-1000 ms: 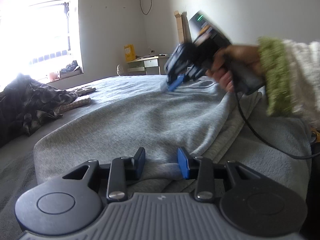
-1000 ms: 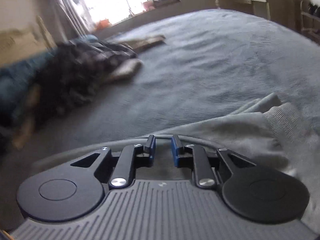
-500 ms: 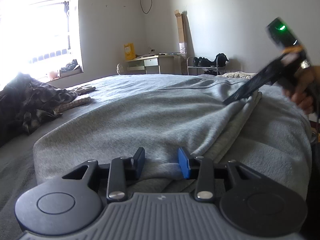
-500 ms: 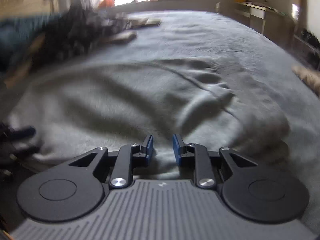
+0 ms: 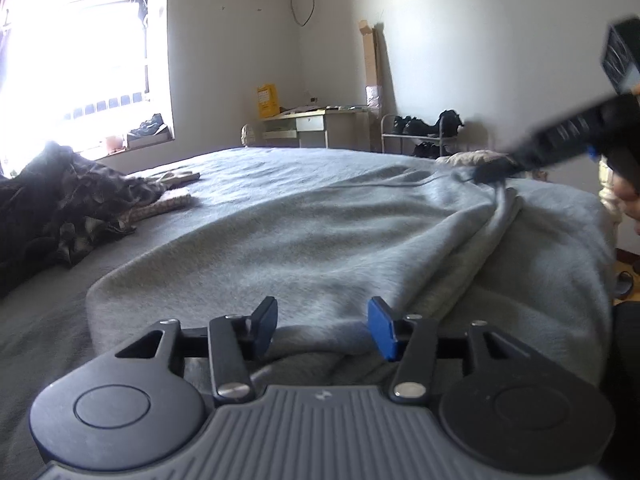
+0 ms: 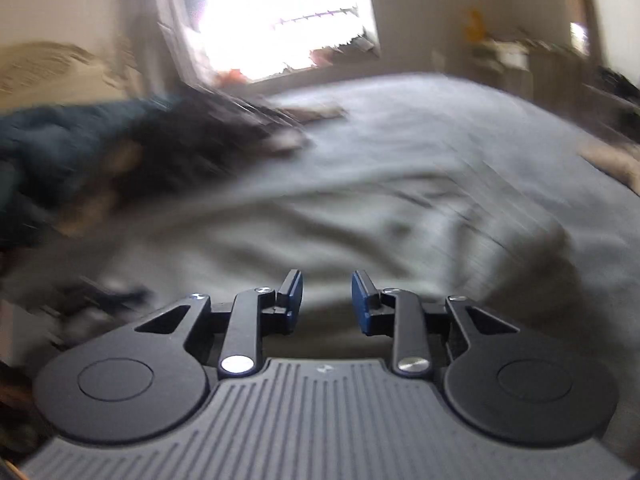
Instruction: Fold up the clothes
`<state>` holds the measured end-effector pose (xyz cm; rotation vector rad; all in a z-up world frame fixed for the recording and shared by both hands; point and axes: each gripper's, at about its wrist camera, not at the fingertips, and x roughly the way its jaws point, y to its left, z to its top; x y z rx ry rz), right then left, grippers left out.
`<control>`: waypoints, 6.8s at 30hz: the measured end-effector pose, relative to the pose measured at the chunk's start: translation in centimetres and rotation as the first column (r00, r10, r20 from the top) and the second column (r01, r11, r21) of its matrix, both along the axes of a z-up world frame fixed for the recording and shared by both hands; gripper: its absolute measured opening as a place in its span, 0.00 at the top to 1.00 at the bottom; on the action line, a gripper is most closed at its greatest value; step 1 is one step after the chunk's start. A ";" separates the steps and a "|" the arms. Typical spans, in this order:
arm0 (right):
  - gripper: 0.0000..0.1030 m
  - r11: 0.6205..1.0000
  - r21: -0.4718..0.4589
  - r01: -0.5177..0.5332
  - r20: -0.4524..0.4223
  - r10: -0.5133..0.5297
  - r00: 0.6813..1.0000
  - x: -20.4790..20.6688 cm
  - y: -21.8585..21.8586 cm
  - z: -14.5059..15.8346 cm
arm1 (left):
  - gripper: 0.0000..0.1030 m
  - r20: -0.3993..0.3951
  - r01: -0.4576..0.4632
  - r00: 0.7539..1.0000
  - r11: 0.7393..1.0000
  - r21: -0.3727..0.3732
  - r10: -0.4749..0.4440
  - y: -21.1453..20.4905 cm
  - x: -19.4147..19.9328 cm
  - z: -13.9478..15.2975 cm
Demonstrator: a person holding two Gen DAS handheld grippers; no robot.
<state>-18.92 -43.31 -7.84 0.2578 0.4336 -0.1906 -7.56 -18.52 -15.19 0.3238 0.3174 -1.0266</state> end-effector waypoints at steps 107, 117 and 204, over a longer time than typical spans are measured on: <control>0.73 0.980 -0.080 -0.182 0.327 0.198 0.924 0.1 11.2 -1.1 | 0.90 -0.616 -0.344 0.765 0.927 -0.147 0.187 -1.1 15.2 12.1; 0.67 0.982 0.183 0.043 0.211 -0.082 0.974 3.5 -0.1 -3.9 | 0.90 -0.601 -0.330 0.779 0.932 -0.148 0.181 -3.3 15.0 12.5; 0.79 0.535 0.839 -0.098 0.359 -0.411 0.838 -5.7 -13.0 -14.0 | 0.62 -0.486 0.073 0.873 0.996 0.053 -0.038 -31.5 8.3 11.3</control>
